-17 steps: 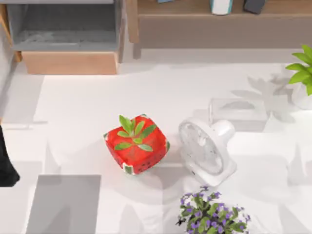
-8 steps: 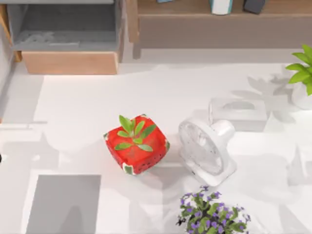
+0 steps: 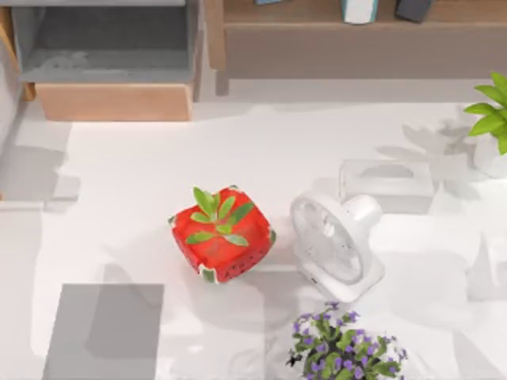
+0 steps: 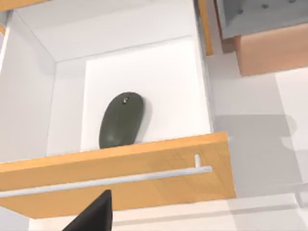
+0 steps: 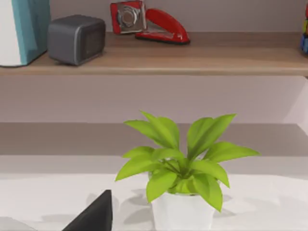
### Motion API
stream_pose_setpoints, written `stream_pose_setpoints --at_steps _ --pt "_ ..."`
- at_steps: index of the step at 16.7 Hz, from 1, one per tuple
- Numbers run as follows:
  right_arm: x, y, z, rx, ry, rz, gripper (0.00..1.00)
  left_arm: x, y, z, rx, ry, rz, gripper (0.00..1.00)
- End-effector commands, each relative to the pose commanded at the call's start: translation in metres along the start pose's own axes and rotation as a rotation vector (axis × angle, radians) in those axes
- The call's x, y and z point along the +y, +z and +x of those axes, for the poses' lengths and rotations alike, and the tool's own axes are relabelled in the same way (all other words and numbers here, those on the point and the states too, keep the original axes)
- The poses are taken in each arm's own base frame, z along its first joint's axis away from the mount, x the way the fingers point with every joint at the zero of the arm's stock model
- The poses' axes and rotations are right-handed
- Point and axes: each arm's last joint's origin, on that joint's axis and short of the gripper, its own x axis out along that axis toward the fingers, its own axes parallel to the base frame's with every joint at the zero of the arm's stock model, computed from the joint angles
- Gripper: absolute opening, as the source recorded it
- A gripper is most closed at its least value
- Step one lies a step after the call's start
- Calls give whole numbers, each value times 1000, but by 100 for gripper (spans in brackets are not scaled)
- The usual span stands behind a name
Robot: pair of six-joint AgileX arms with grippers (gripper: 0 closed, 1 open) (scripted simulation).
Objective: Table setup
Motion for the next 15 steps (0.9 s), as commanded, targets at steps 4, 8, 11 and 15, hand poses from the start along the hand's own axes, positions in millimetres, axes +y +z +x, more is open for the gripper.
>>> stream_pose_setpoints --at_steps 4,8,11,15 --pt "0 0 0 0 0 0 100 43 46 68 230 -79 45 100" --pt "0 0 0 0 0 0 100 83 61 153 407 -171 67 100" --pt "0 0 0 0 0 0 100 105 55 212 498 -233 81 100" --pt "0 0 0 0 0 0 100 120 31 272 596 -307 103 100"
